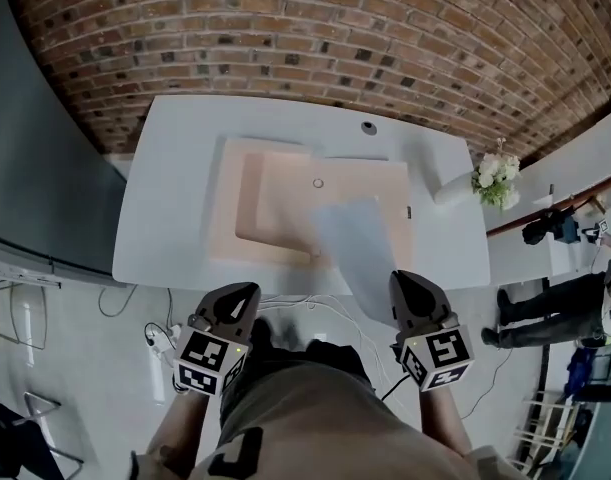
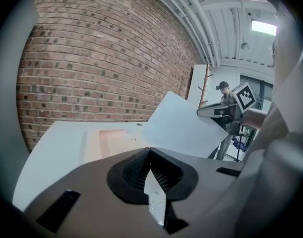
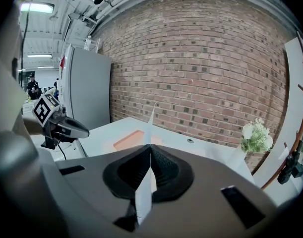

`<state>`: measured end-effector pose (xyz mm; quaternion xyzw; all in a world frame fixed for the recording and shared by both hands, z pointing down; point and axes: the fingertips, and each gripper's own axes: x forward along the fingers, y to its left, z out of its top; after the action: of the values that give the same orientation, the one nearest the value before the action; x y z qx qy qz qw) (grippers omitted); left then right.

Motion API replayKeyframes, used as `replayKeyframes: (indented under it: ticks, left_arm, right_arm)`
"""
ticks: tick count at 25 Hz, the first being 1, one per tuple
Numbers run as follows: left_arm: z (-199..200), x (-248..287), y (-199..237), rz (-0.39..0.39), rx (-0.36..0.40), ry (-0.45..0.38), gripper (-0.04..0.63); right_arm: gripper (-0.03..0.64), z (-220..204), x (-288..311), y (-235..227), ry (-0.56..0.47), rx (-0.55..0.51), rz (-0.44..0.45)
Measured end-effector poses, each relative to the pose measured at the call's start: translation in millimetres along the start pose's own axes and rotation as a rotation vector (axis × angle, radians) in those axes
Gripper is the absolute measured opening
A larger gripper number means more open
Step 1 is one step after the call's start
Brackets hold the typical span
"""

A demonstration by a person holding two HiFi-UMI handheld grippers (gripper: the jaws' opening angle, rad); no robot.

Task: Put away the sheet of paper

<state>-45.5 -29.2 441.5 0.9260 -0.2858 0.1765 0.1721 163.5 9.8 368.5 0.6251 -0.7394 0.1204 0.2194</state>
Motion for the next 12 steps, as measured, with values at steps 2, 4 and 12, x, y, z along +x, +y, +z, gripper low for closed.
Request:
replayKeyframes:
  ticks: [2,4,12]
  left_arm:
    - [1,1,0,-0.007,-0.006,-0.002,0.014]
    - [3,4,0,-0.007,-0.011,-0.006,0.014]
    - [16,15,-5,0.038,-0.018,-0.030,0.014]
  right_arm:
    - [0.023,-4,-1,-6,0.012,0.004,-0.005]
    - [0.023,-6,-1,-13,0.018,0.033,-0.002]
    - [0.023,4,15,-51,-0.051,0.205,0.042]
